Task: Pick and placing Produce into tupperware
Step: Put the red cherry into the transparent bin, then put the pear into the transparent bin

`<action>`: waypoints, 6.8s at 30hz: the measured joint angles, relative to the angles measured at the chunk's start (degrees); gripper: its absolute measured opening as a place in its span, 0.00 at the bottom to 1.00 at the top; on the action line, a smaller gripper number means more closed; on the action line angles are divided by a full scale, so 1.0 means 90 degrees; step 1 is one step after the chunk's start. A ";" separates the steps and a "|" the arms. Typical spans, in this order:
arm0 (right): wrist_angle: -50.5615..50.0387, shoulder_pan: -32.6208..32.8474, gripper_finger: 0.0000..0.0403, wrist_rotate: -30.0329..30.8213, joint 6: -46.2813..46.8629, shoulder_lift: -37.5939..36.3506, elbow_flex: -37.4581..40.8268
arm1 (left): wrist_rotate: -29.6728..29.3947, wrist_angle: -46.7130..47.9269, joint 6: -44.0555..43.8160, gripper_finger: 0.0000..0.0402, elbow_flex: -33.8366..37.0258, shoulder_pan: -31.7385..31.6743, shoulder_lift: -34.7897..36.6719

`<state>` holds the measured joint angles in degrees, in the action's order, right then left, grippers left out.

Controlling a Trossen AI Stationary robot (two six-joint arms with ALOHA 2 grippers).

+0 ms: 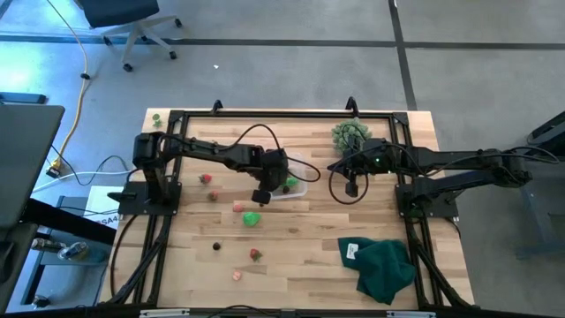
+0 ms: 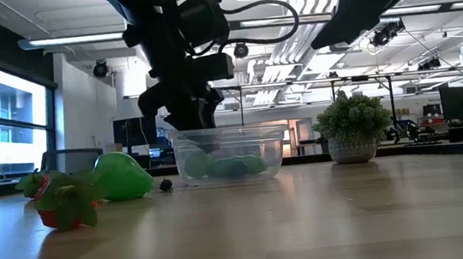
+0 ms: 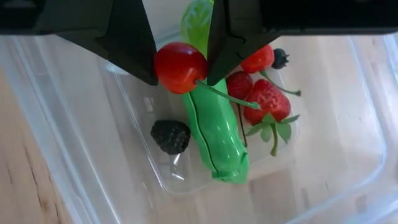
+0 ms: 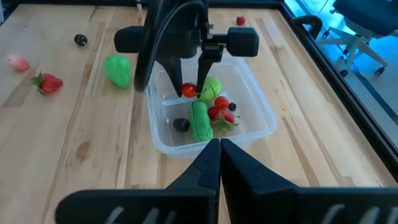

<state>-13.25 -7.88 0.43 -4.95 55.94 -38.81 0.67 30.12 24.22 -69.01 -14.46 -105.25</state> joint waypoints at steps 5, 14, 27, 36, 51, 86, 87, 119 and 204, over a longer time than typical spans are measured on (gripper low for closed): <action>-0.0025 0.0000 0.00 0.0002 0.0000 0.0000 0.0001 | -0.0007 0.0017 -0.0001 0.31 0.0000 0.0000 0.0000; -0.0035 0.0000 0.00 0.0002 0.0000 0.0000 0.0000 | -0.0022 0.0013 -0.0052 0.31 0.0000 -0.0017 0.0002; -0.0038 0.0001 0.00 0.0001 0.0000 0.0000 0.0000 | 0.0091 0.0015 0.0006 0.42 0.0002 -0.0017 0.0002; -0.0040 0.0000 0.00 0.0001 0.0000 0.0000 0.0000 | 0.0094 0.0027 0.0120 0.48 -0.0010 -0.0015 0.0010; -0.0091 0.0000 0.00 0.0001 0.0000 0.0000 0.0000 | -0.0868 0.3070 0.0218 0.35 -0.1719 0.0485 0.0641; -0.0224 0.0000 0.00 0.0002 -0.0001 0.0002 0.0000 | -0.1207 0.1807 -0.3248 0.35 0.0891 0.2836 0.2086; -0.0223 0.0002 0.00 0.0002 -0.0001 0.0002 0.0000 | -0.1074 0.1780 -0.3302 0.35 0.0971 0.2830 0.2086; -0.0376 0.0000 0.00 0.0002 0.0000 -0.0002 0.0000 | -0.0301 0.1054 -0.3223 0.84 0.1198 0.2172 0.1091; -0.0574 0.0000 0.00 0.0000 0.0000 -0.0002 0.0000 | -0.0336 0.0769 -0.2883 0.56 0.1185 0.2110 0.0335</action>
<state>-18.41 -7.88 0.43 -4.95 55.92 -38.81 -2.36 37.04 -1.73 -58.35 4.54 -102.24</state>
